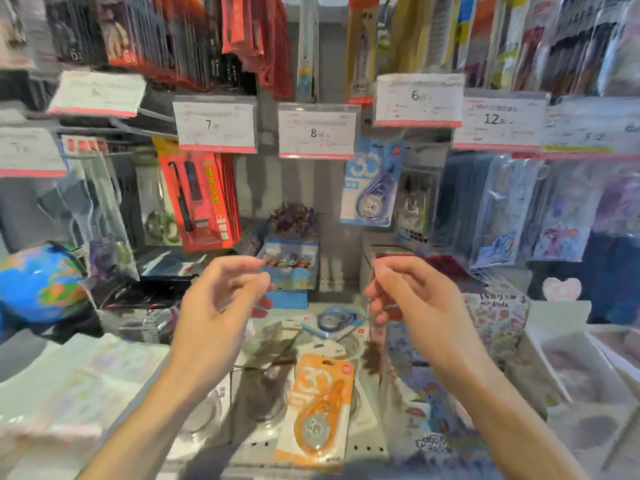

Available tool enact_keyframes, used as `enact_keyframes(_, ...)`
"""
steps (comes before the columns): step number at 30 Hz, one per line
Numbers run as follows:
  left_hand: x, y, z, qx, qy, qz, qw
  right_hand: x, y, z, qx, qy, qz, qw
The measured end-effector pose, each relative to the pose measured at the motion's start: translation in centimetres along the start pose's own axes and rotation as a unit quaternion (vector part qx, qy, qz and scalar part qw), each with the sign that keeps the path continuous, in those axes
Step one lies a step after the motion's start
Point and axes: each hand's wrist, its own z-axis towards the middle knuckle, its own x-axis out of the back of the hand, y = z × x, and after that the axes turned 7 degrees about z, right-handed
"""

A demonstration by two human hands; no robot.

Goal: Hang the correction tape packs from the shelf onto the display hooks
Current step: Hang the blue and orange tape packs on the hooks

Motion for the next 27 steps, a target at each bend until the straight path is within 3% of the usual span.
enact_keyframes(10,9.5,-7.9,1.7,0.043,-0.096,-0.031,0.994,-8.8,4.8,-2.2,-0.048,0.077,-0.044,0.995)
enact_keyframes(17,10.2,-12.4,4.0,0.114,-0.168,-0.028,0.979,-11.2,8.0,-2.3,-0.069,0.108,-0.151,0.980)
enact_keyframes(23,8.2,-14.2,5.7,0.149,-0.187,0.044,0.970,-10.3,11.1,-0.2,-0.073,0.093,-0.230,0.966)
enact_keyframes(27,6.1,-15.6,7.1,0.149,-0.238,0.173,0.944,-9.6,13.6,1.8,-0.087,0.068,-0.358,0.927)
